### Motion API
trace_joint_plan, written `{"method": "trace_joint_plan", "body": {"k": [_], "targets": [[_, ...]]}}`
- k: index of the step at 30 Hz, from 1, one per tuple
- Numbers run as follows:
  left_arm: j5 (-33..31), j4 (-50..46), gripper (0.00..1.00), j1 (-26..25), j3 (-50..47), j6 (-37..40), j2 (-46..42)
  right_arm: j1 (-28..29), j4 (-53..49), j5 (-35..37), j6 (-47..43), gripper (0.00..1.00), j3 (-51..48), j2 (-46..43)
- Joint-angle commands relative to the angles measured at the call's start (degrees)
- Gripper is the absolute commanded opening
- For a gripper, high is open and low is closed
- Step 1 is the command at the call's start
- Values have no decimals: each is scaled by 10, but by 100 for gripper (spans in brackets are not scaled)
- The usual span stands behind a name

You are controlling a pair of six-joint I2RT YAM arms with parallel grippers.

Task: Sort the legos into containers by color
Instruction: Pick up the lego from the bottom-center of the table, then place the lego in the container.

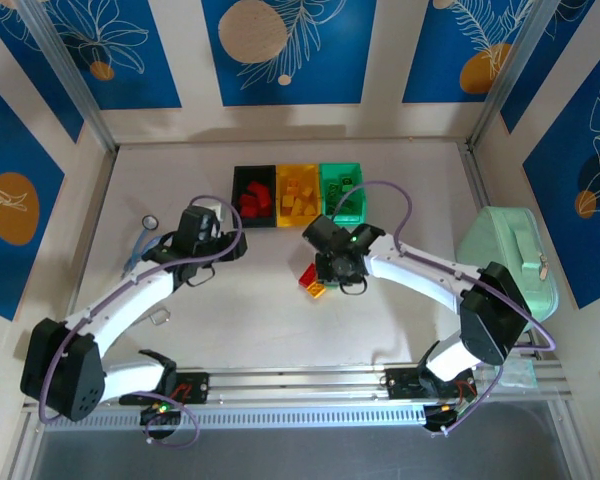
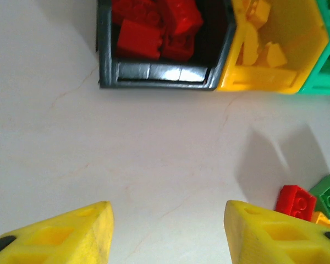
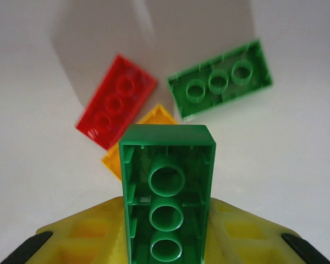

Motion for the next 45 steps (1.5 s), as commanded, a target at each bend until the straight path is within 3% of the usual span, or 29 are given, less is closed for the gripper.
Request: {"method": "trace_joint_plan", "body": {"k": [1, 13, 29, 45], "targets": [[-17, 0, 55, -15, -28, -13, -23, -37, -11, 3, -59, 32, 50, 13], [-62, -8, 54, -80, -97, -42, -68, -160, -37, -11, -144, 31, 285, 172], [-83, -19, 53, -97, -120, -54, -104, -210, -158, 53, -129, 31, 602, 407], [-89, -20, 53, -100, -124, -55, -110, -252, -148, 50, -126, 31, 574, 423]]}}
